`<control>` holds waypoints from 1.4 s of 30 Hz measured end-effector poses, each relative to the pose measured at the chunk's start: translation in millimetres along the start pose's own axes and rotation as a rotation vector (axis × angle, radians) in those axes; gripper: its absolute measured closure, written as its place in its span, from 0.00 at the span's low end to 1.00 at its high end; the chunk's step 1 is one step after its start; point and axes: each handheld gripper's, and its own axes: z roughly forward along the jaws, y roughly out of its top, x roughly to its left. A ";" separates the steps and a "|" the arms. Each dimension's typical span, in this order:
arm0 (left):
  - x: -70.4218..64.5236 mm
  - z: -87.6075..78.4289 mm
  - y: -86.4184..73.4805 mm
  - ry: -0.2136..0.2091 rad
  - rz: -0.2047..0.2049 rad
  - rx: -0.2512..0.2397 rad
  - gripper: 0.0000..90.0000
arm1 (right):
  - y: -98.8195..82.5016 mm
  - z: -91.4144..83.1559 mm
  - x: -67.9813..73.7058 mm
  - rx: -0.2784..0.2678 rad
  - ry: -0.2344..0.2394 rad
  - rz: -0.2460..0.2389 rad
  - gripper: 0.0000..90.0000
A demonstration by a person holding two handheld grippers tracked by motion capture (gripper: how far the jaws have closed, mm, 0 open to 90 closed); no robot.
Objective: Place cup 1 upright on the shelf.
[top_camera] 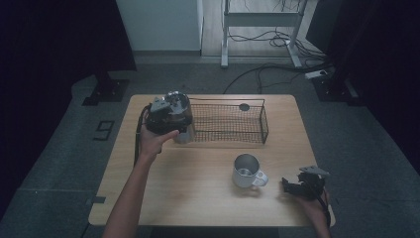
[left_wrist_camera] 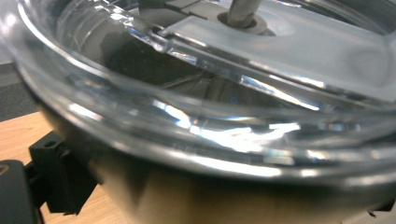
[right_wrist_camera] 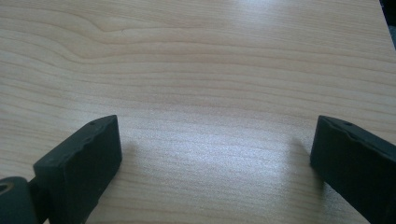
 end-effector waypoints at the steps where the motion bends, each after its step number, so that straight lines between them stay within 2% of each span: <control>1: 0.0 0.0 0.0 0.000 0.000 0.000 0.05 | 0.0 0.0 0.0 0.000 0.000 0.000 0.02; 11: -0.3 7.9 3.4 0.002 0.001 0.012 0.05 | 0.0 0.1 -0.1 -0.001 0.001 0.000 0.02; 21: -6.3 16.2 11.3 -0.001 0.022 0.014 0.05 | 0.0 0.1 0.1 0.000 0.000 0.004 0.02; 42: -7.1 33.3 24.4 0.000 0.018 0.017 0.05 | 0.1 -0.1 -0.1 0.002 -0.003 0.005 0.02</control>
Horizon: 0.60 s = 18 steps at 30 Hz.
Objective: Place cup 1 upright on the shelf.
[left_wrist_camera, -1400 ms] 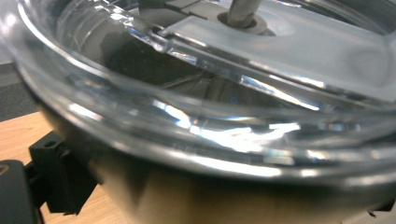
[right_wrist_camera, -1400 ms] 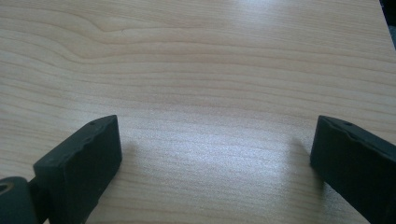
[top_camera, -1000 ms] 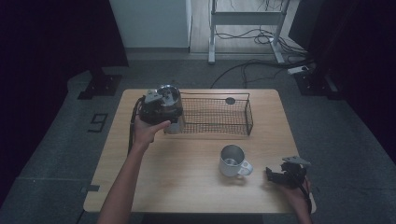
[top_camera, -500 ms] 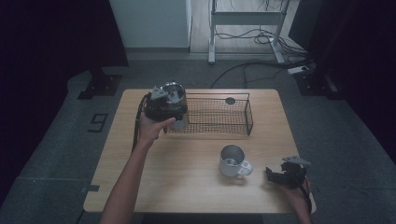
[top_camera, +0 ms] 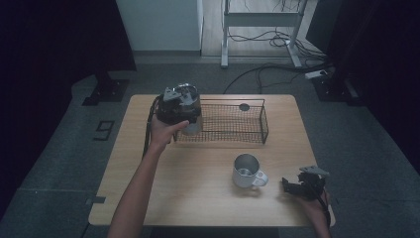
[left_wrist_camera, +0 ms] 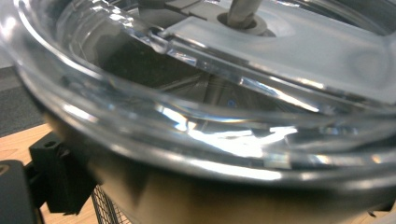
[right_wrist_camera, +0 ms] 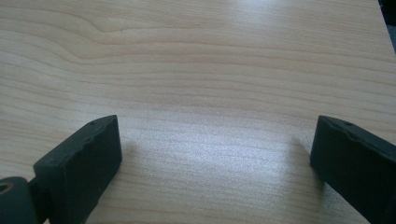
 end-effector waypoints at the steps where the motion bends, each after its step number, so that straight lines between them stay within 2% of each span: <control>1: -0.1 0.7 0.3 0.002 0.002 0.001 0.05 | 0.0 0.0 0.0 0.000 -0.001 0.001 0.02; 3: 0.6 2.0 1.1 0.005 0.012 0.006 0.05 | 0.0 0.0 0.0 0.000 -0.001 0.001 0.02; 18: 5.0 15.4 4.6 -0.009 -0.003 0.016 0.05 | 0.0 0.0 -0.1 0.000 -0.002 0.002 0.02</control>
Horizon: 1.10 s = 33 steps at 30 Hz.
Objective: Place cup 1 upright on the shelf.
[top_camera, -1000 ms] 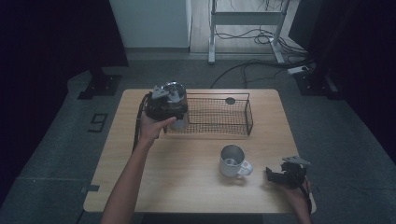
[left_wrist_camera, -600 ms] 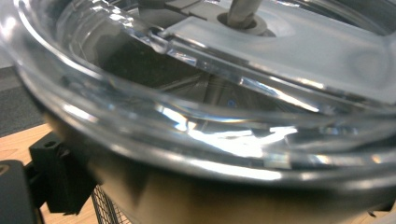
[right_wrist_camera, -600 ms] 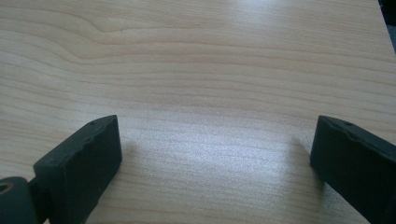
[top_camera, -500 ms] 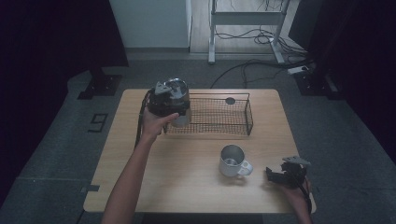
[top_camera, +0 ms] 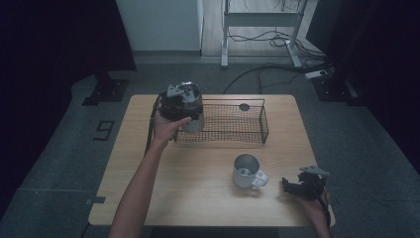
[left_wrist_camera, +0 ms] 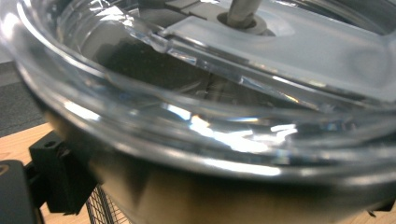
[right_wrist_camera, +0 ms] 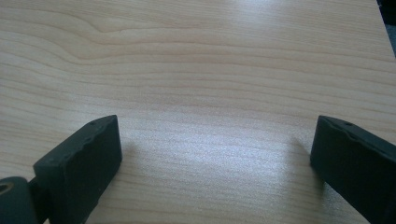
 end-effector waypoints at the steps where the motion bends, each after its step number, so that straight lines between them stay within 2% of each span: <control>1: 0.2 0.4 0.4 0.001 0.000 0.002 0.05 | 0.0 0.0 0.0 0.000 0.000 0.000 0.02; 19: 12.2 26.9 6.7 0.031 -0.017 0.021 0.05 | -0.1 -0.1 -0.1 -0.001 -0.001 0.000 0.02; 33: 19.0 44.9 1.7 0.047 -0.021 0.038 0.05 | 0.0 -0.1 0.0 -0.001 -0.001 0.001 0.02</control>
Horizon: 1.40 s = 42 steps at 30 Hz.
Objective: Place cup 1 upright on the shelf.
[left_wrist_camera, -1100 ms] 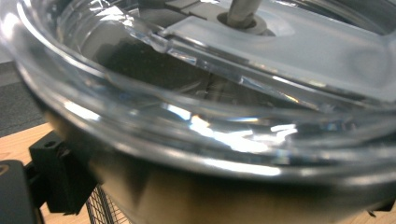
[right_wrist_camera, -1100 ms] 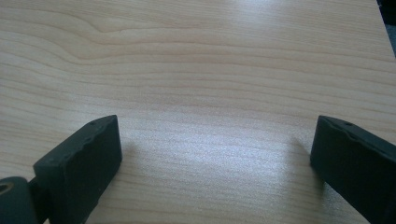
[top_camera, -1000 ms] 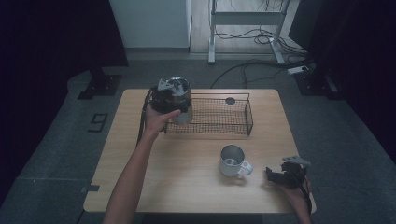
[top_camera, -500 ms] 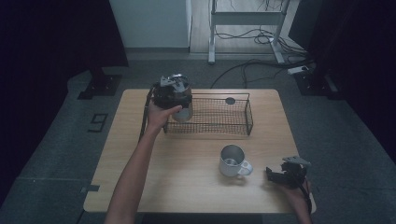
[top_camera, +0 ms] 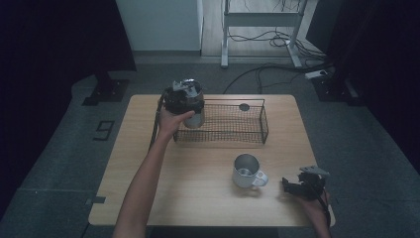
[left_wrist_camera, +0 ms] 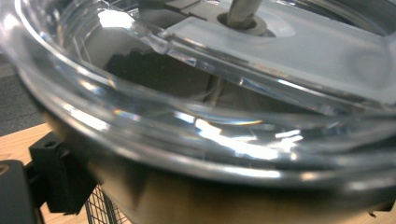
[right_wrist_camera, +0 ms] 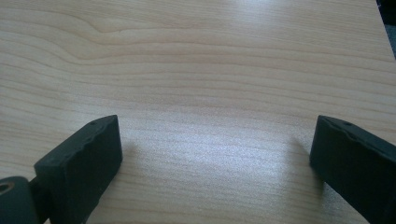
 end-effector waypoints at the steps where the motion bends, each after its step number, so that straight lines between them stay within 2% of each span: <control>1: 0.0 2.1 -0.8 0.002 -0.001 -0.001 0.05 | 0.0 0.0 -0.1 0.000 0.000 0.000 0.02; 9: -5.3 12.6 -3.6 -0.004 0.010 -0.014 0.05 | 0.0 0.0 0.1 0.000 0.000 0.000 0.02; 16: -2.4 22.7 -6.4 -0.003 -0.010 0.007 0.05 | 0.0 0.0 0.1 0.000 0.000 0.001 0.02; 27: -1.3 34.5 -13.2 0.017 -0.009 0.034 0.05 | 0.0 0.0 0.0 0.000 0.000 -0.001 0.02; 31: 0.1 39.6 -18.2 0.016 -0.025 0.040 0.05 | 0.0 0.0 -0.1 0.000 0.000 -0.001 0.02; 42: 4.7 46.4 -27.8 0.025 -0.034 0.063 0.05 | 0.0 0.0 -0.1 -0.001 0.000 -0.001 0.02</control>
